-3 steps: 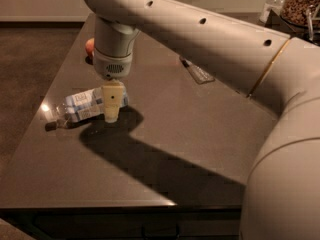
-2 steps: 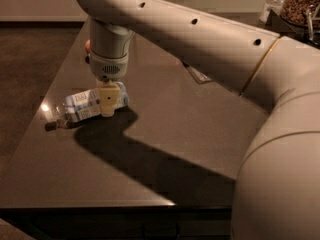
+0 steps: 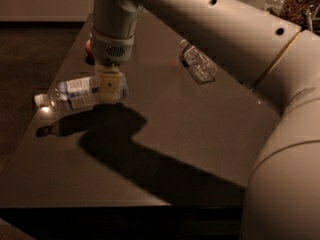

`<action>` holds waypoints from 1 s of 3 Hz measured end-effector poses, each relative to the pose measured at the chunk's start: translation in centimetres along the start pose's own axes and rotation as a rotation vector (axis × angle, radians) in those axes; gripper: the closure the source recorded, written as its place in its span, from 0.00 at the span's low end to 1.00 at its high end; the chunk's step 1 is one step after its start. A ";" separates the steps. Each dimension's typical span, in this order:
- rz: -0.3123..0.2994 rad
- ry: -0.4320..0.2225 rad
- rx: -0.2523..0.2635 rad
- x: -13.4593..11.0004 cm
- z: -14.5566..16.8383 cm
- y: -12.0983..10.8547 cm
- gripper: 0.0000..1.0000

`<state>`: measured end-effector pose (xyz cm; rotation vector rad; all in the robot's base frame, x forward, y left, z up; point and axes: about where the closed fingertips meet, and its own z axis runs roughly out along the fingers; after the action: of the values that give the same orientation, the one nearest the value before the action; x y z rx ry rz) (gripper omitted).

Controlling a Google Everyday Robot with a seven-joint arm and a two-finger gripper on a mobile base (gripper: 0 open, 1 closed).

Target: Pick blue plastic bottle

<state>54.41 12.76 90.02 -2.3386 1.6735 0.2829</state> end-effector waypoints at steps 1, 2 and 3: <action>-0.046 -0.044 0.005 -0.8 -3.6 0.7 1.00; -0.082 -0.094 0.018 -1.3 -6.9 0.7 1.00; -0.107 -0.152 0.067 -2.0 -9.7 -0.5 1.00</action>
Offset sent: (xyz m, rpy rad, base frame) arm -0.0193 -0.0321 0.1129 0.1289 0.0087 0.1328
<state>54.35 11.69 99.84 -2.2856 1.4609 0.3672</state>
